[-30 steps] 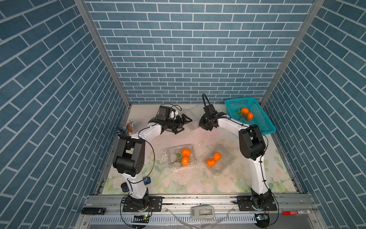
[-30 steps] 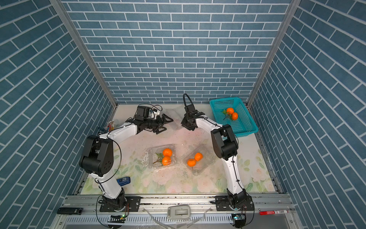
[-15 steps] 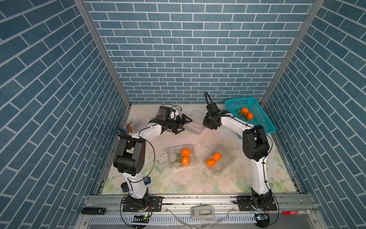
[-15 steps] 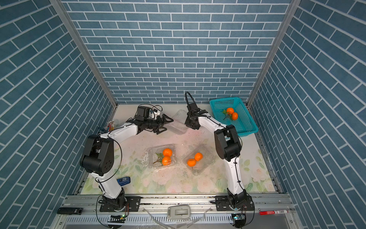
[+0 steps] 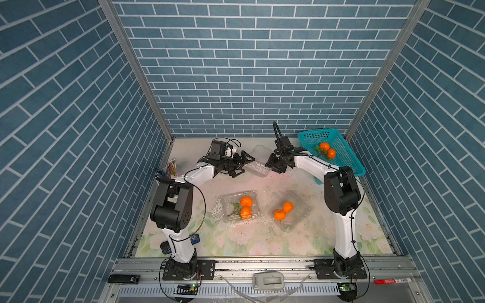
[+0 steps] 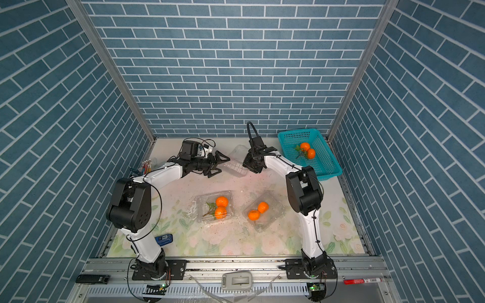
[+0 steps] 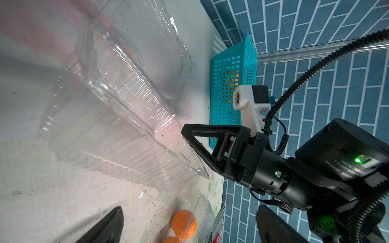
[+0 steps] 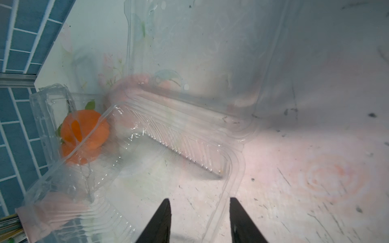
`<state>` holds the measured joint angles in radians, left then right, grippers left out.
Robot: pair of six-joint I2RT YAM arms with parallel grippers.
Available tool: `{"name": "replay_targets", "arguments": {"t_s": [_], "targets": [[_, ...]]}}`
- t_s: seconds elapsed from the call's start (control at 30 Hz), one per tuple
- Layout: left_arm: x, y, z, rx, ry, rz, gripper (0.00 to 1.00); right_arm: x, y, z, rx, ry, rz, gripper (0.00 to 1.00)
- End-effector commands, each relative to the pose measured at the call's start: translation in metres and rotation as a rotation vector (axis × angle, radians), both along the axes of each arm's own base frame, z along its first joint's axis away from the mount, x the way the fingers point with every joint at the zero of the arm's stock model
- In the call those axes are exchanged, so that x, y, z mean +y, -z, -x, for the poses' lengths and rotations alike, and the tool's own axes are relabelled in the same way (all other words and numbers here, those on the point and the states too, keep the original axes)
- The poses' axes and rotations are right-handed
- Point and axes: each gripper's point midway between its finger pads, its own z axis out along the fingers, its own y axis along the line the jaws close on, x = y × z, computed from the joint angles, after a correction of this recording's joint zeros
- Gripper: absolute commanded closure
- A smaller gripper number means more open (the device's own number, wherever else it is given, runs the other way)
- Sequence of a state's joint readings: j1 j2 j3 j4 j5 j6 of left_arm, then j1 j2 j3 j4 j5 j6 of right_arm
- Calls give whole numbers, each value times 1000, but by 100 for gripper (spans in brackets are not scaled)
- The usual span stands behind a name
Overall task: Take oranges out of containers
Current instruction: Pick up the packing box from the center of the board, then place the packing box at the center of the board.
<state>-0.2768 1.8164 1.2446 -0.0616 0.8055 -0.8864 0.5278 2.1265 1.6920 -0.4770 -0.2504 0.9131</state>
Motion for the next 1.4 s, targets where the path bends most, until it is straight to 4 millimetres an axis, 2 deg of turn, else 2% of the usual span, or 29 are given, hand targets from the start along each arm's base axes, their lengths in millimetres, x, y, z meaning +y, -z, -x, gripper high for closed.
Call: {"name": "replay_targets", "arguments": {"t_s": [0.0,0.23,0.4,0.6,0.8,0.97,1.23,1.33,1.37], "targets": [[-3,14,3,25,12,-6,1,7,-19,7,10,20,-73,54],[-7,18,5,31,20,-11,1,11,-3,19,44,21,-84,61],[-11,27,8,50,29,-21,1,14,-1,21,37,17,-75,67],[-18,40,10,90,34,-7,1,12,1,22,26,20,-46,80],[-19,37,9,78,43,1,1,-3,4,21,-1,-3,51,94],[-21,29,9,58,50,14,1,-23,2,5,-30,-20,118,97],[-20,20,8,32,48,18,1,-82,-34,-43,-184,-115,365,100],[-20,16,7,24,51,27,1,-97,-38,-58,-201,-161,414,100],[-20,14,7,19,50,30,1,-101,-31,-63,-194,-183,445,100]]}}
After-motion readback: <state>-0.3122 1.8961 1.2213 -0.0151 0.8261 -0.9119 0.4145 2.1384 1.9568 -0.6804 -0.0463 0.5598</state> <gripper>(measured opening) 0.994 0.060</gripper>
